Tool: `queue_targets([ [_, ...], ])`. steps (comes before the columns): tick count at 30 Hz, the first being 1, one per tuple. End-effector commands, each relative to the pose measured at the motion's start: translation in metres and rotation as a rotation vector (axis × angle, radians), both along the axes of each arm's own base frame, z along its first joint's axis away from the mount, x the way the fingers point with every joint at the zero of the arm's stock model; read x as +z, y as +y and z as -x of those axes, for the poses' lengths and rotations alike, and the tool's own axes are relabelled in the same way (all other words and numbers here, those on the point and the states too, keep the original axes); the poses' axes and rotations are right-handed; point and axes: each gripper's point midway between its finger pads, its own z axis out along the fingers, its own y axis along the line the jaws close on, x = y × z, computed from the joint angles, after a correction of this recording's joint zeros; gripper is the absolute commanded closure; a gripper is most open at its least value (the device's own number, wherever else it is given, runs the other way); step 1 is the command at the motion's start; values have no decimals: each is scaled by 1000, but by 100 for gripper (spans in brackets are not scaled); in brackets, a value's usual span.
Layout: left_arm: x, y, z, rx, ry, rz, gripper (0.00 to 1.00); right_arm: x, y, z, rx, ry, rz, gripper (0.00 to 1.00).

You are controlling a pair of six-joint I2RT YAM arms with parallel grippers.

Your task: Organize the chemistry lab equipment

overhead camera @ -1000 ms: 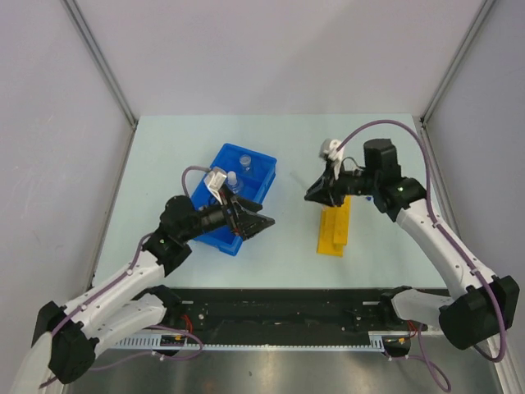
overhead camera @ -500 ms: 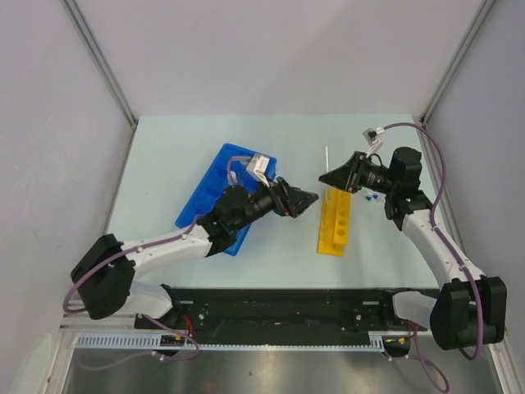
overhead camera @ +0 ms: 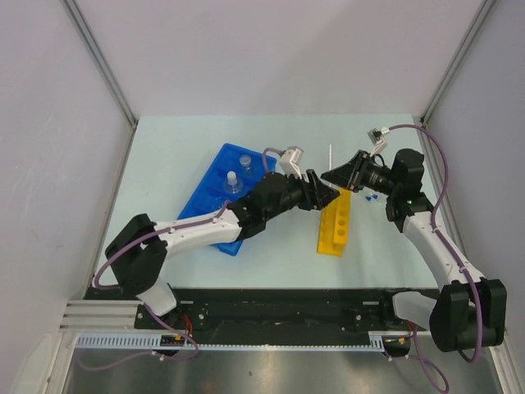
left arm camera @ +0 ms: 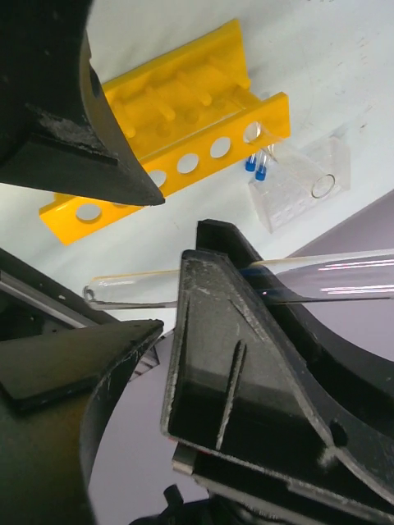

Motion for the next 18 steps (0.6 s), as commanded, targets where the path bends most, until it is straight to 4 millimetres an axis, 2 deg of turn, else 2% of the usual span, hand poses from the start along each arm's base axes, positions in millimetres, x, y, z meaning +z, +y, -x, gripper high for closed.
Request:
queue_targets([
  [1, 3, -10, -4, 0, -8, -50, 39, 14, -2, 2, -13, -53, -18, 82],
  [2, 5, -12, -5, 0, -20, -55, 40, 14, -3, 1, -16, -52, -19, 82],
  [4, -1, -12, -8, 10, -17, -84, 49, 13, -3, 2, -15, -53, -17, 82],
  [6, 1, -12, -11, 19, -34, -97, 58, 13, -3, 2, -17, -52, -16, 82],
  [10, 4, -8, -13, 29, -60, -125, 70, 10, -4, 2, -23, -53, -6, 82],
  [15, 7, 1, -12, 14, -141, -186, 74, 9, -6, 2, -24, -77, 12, 75],
  [18, 6, 7, -7, -20, -207, -235, 75, 12, -9, 3, -15, -126, 36, 65],
])
